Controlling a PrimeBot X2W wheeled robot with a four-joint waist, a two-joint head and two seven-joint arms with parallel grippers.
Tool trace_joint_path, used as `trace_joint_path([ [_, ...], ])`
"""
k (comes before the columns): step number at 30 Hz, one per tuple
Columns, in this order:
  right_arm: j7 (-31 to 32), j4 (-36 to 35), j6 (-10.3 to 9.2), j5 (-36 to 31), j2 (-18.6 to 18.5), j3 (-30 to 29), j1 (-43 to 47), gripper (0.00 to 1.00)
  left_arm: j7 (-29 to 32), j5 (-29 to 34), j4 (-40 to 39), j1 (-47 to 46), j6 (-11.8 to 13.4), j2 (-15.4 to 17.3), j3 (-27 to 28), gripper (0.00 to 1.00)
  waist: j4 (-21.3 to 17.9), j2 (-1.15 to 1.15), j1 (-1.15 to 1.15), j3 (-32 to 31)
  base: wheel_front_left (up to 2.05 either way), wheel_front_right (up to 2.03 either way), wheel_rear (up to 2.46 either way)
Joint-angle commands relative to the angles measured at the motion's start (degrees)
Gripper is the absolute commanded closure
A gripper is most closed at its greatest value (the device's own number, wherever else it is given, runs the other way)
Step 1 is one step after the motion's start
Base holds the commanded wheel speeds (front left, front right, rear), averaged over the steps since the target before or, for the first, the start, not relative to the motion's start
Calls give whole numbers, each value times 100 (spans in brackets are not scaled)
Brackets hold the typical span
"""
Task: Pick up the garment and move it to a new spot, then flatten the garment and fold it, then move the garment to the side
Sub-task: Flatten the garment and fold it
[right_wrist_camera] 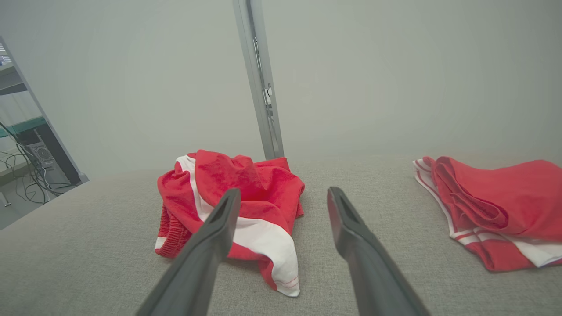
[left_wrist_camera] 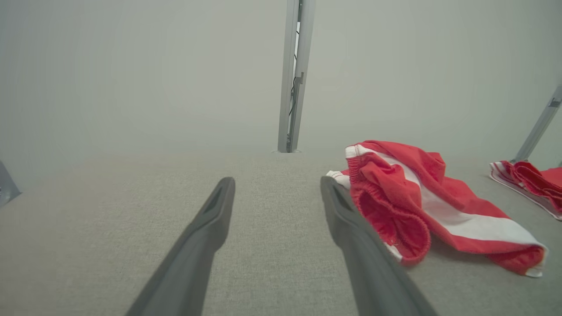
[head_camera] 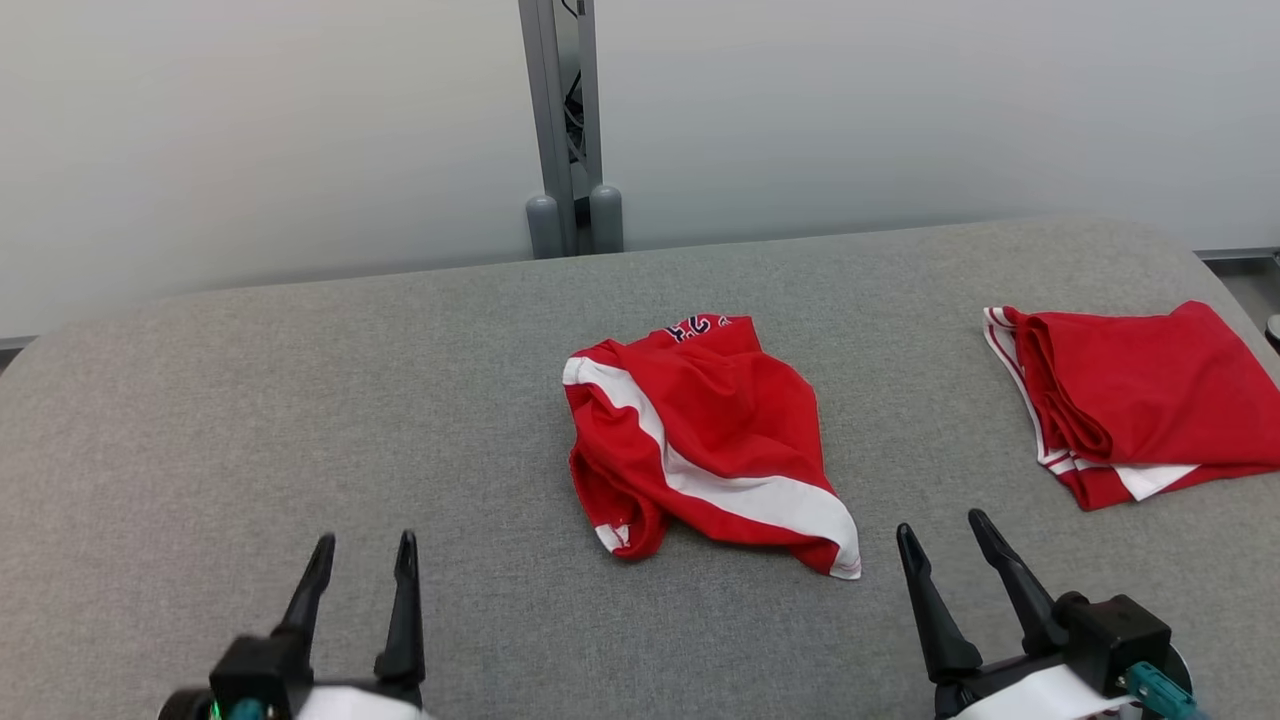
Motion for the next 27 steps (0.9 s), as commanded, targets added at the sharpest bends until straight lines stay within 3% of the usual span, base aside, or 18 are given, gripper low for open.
trace_joint_path([
  [1,-6,1,-2,-31,-18,26,-58,0,-18,-48,70,-274,-102,23,31,0,-20,0,0,37,0,0,0],
  [6,-6,29,-2,-59,-20,77,-150,0,65,-343,788,-1086,-617,74,-42,0,-115,0,0,159,0,0,0],
  [11,-6,27,-2,-76,-21,165,-257,0,523,-727,1368,-1890,-898,79,-211,0,-290,0,0,357,0,0,0],
  [22,-6,-47,-2,-122,-22,224,-594,0,1715,-1858,2431,-3370,-1030,135,-460,0,-695,0,0,925,0,0,0],
  [27,-6,-84,-2,-126,-20,244,-681,0,1966,-2096,2859,-3748,-1024,352,-631,0,-853,0,0,1055,0,0,0],
])
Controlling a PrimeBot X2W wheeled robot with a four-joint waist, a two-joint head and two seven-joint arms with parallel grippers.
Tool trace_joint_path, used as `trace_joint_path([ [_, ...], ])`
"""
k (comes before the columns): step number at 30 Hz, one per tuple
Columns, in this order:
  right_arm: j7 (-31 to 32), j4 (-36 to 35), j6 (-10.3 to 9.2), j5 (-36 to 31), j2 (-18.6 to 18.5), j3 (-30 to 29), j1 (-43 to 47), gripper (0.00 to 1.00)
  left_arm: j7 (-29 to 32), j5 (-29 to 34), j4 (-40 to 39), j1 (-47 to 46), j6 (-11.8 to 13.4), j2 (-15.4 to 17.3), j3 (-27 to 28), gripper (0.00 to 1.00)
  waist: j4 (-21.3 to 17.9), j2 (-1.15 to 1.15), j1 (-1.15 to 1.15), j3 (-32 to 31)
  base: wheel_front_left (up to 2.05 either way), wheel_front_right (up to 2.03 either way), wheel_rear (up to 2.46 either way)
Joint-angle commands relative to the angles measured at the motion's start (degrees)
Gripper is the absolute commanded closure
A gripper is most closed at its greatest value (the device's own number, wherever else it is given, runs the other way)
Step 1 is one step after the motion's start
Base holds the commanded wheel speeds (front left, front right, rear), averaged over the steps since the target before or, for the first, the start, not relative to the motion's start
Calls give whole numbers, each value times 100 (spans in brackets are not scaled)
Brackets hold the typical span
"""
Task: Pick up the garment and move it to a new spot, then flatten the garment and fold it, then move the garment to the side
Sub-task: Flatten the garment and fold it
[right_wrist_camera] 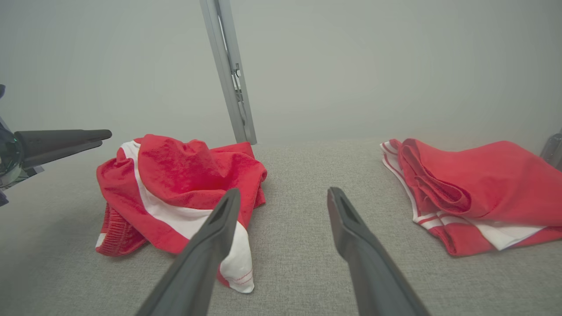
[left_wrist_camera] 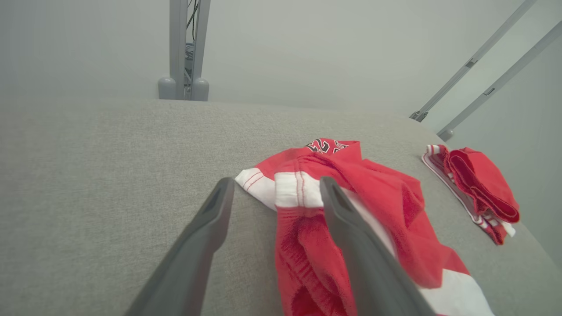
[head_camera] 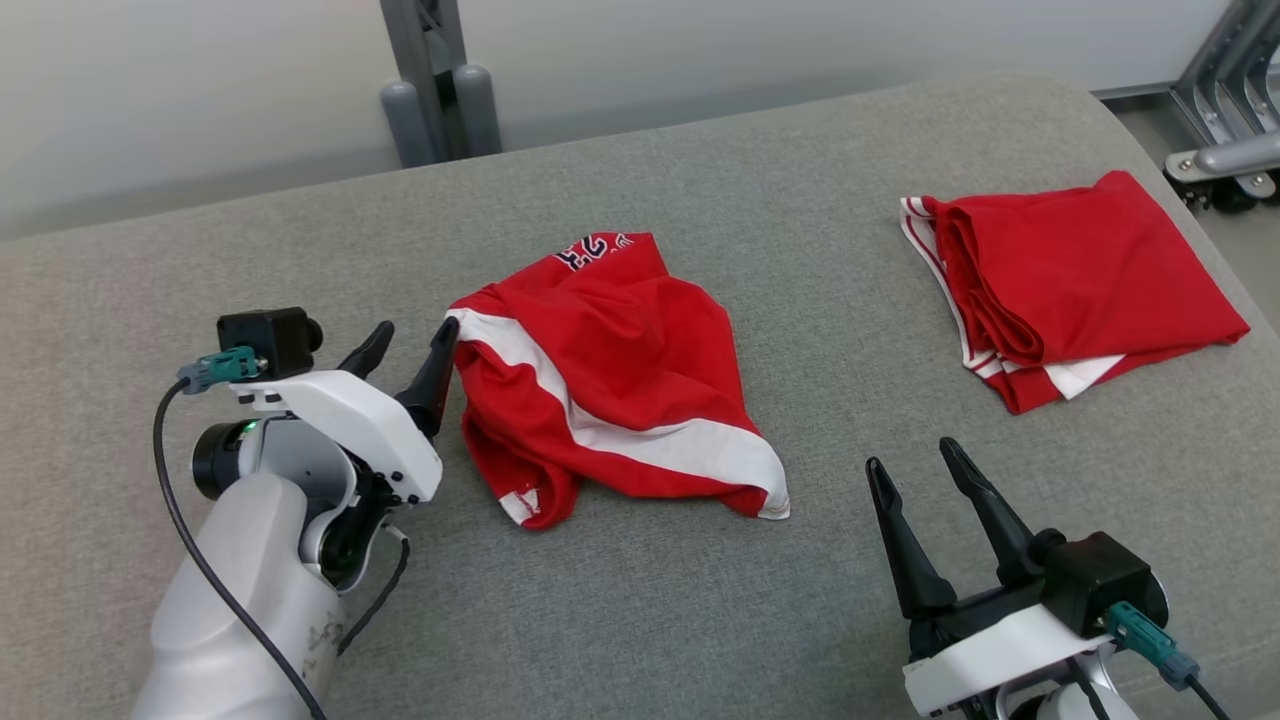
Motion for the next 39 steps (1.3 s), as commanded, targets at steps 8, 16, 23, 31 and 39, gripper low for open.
trace_joint_path([
  [8,-6,-71,-2,-33,-25,12,-164,0,178,-432,415,-361,-3,97,-190,0,-219,0,0,188,0,0,0],
  [16,-6,-91,-2,-48,-25,47,-206,0,328,-745,664,-544,-4,252,-505,19,-305,0,0,298,0,0,0],
  [23,-6,-67,-2,-57,-25,41,-177,0,53,-856,726,-642,-4,311,-696,100,-300,0,0,271,0,0,0],
  [31,-6,18,-2,24,-25,132,-87,0,-141,-1097,128,-824,-5,68,-1029,100,-282,0,0,29,0,0,0],
  [39,-6,150,-2,41,-25,256,-28,0,-34,-1402,-869,-1447,220,-271,-1434,100,-356,0,0,-239,0,0,0],
])
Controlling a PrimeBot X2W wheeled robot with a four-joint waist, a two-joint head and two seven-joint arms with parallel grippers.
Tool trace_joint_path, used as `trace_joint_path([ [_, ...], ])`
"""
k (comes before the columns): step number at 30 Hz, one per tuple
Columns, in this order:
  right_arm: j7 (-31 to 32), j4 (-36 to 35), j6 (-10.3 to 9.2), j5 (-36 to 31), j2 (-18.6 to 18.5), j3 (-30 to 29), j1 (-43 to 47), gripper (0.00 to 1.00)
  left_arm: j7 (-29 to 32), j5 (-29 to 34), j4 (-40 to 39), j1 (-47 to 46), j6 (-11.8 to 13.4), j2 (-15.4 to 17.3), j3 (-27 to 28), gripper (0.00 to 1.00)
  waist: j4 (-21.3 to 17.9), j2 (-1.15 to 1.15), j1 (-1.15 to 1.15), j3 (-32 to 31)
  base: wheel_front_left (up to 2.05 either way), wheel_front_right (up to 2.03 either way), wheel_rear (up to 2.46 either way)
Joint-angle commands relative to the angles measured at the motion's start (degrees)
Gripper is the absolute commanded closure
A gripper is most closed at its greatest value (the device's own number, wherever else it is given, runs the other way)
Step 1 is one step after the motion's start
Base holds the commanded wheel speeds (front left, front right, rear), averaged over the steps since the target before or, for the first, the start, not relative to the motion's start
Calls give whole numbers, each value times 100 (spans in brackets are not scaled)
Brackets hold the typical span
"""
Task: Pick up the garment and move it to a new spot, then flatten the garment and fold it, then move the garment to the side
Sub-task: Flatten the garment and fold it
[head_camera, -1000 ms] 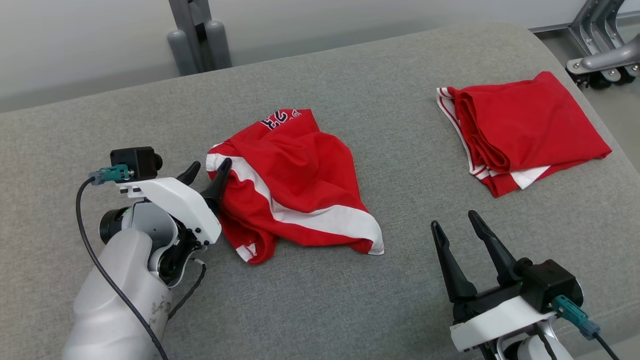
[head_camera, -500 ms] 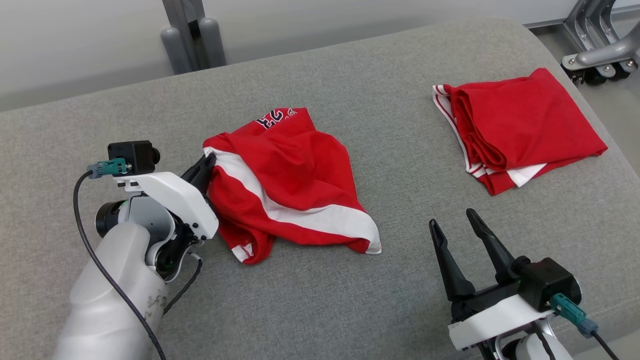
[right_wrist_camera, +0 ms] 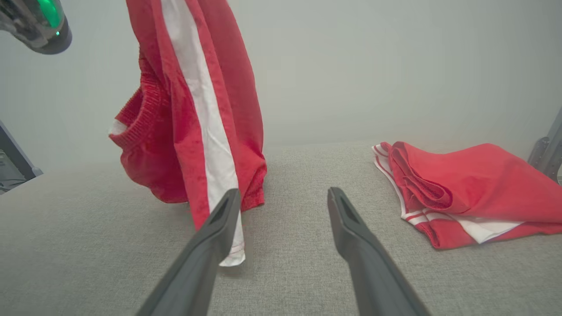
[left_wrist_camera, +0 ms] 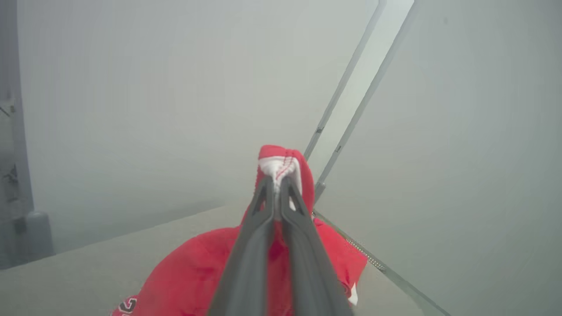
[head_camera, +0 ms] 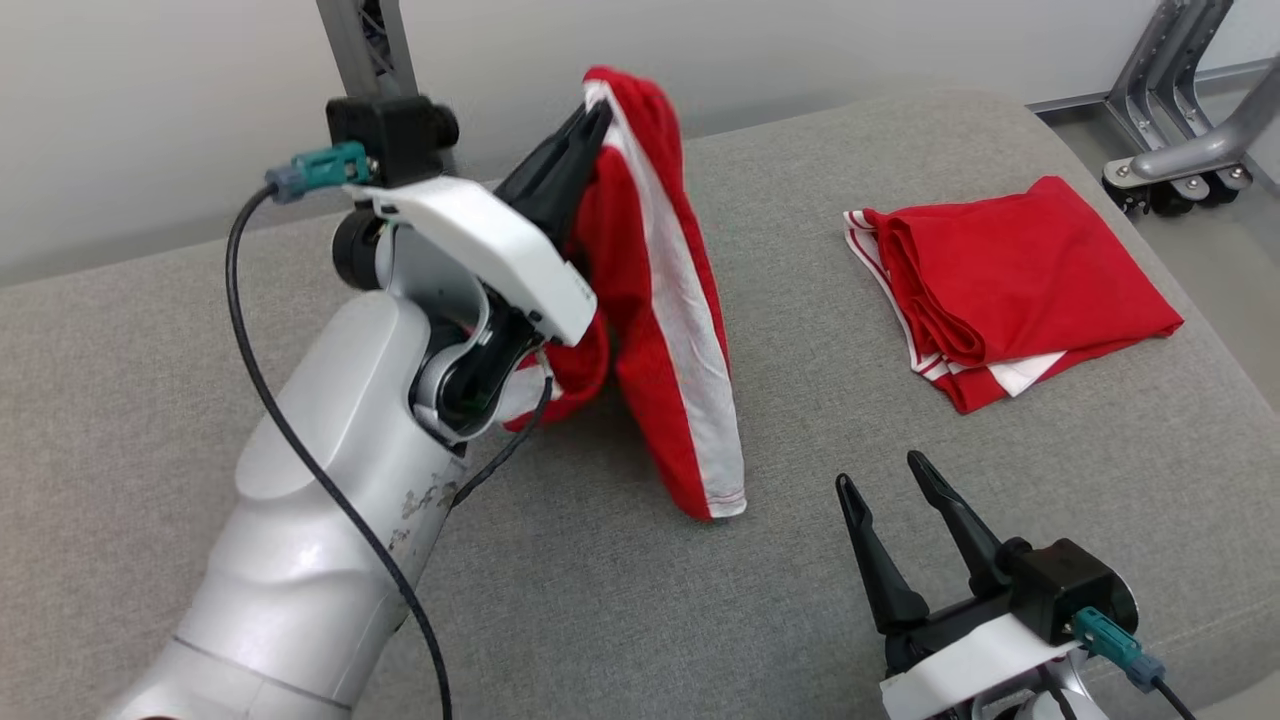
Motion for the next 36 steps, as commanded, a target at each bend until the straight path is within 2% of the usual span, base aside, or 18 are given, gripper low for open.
trace_joint_path([
  [1,-6,30,-2,30,-25,43,33,0,-6,-110,-193,-219,144,7,-92,100,-62,0,0,-81,0,0,0],
  [5,-6,34,-2,59,-25,70,46,0,-88,-473,-568,-444,672,-3,-403,100,-124,0,0,-166,0,0,0],
  [9,-6,12,-2,112,-25,56,77,0,-97,-509,-339,-64,1251,24,-606,100,-49,0,0,-146,0,0,0],
  [11,-6,-8,-2,147,-25,38,92,0,-191,-464,-212,202,1367,168,-577,100,13,0,0,-109,0,0,0],
  [23,-6,-7,-2,221,-26,104,117,0,-1005,-612,-172,1901,1757,801,-131,100,441,0,0,5,0,0,0],
  [32,-6,101,-2,243,-26,97,125,0,-1241,-509,-665,2524,1766,1064,-147,100,579,0,0,-56,0,0,0],
  [36,-6,168,-2,230,-26,89,145,0,-1302,-401,-815,2623,1843,1144,-220,100,584,0,0,-111,0,0,0],
])
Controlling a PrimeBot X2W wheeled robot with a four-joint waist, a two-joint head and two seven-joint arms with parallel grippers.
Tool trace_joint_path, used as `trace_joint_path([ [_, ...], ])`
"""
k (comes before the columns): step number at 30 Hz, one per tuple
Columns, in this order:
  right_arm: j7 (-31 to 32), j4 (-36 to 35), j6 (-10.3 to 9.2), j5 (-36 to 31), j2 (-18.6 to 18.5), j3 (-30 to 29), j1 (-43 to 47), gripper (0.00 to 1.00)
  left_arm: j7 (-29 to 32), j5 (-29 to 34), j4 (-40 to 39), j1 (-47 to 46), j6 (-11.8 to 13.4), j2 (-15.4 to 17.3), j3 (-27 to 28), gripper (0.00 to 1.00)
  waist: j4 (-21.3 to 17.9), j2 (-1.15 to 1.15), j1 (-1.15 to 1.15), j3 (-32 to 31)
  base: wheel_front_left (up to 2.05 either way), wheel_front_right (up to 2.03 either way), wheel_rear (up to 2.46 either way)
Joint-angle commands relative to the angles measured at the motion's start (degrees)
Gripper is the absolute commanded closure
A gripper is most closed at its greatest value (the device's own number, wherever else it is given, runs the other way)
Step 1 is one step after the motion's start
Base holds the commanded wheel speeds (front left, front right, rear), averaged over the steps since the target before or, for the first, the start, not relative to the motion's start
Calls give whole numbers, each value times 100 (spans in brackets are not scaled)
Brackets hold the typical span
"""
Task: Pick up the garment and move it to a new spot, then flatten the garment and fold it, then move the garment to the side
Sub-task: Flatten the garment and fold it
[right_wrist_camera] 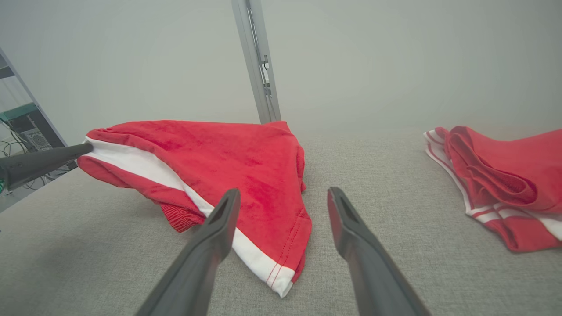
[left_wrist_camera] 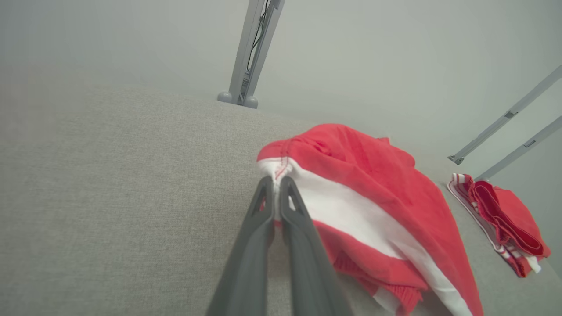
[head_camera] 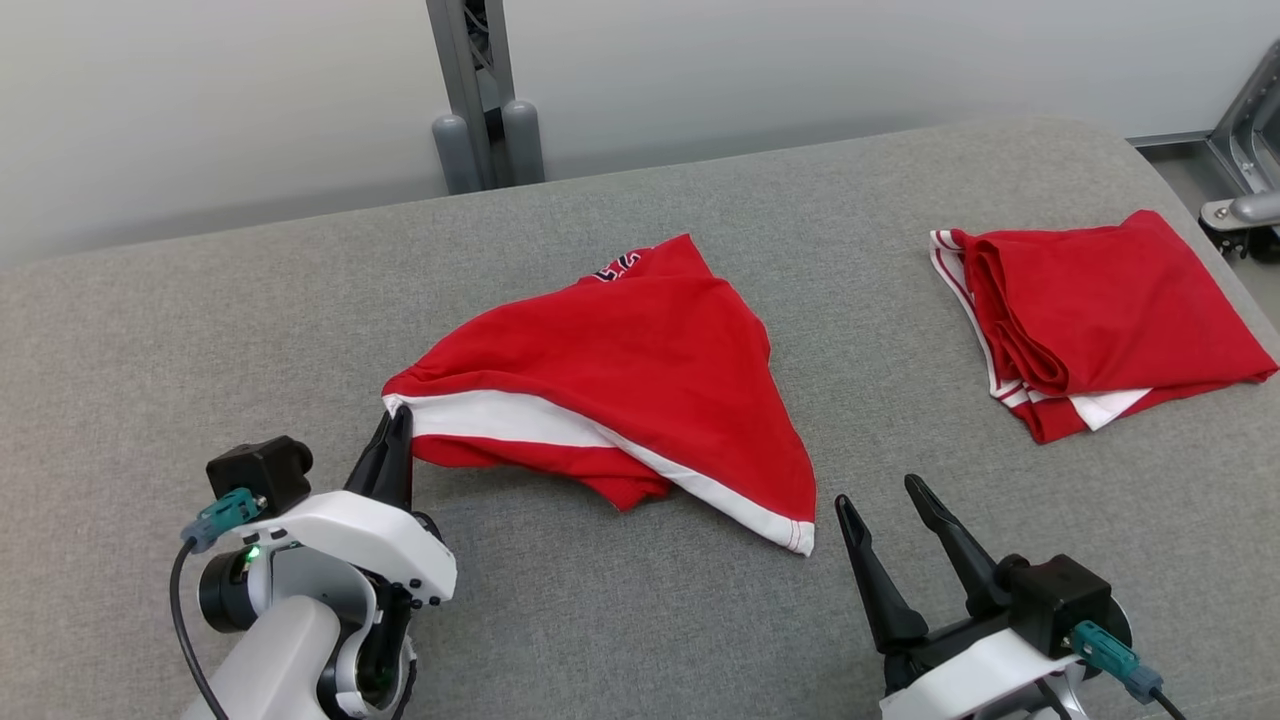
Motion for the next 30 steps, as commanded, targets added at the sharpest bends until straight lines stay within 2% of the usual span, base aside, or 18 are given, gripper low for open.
trace_joint_path([
  [1,-6,27,-2,7,-27,-17,31,0,-25,80,-50,47,48,69,-29,100,-6,0,0,-21,0,0,0],
  [9,-5,76,-2,18,-27,20,73,0,109,218,-395,111,240,236,-119,100,-111,0,0,-159,0,0,0],
  [12,-5,72,-2,23,-26,-15,108,0,306,124,-686,65,130,307,-144,100,-136,0,0,-225,0,0,0],
  [16,-5,101,-2,6,-27,-49,173,0,911,-29,-1247,-378,-13,398,-243,100,-126,0,0,-324,0,0,0],
  [20,-5,129,-2,5,-26,-15,198,0,1399,-34,-1586,-861,-26,422,-336,100,-146,0,0,-386,0,0,0],
  [25,-5,139,-2,85,-28,69,199,0,2126,-204,-2035,-1738,-84,172,-505,100,-264,0,0,-449,0,0,0],
  [30,-5,175,-2,99,-27,100,234,0,2690,-415,-2121,-2406,-114,-290,-731,100,-403,0,0,-491,0,0,0],
])
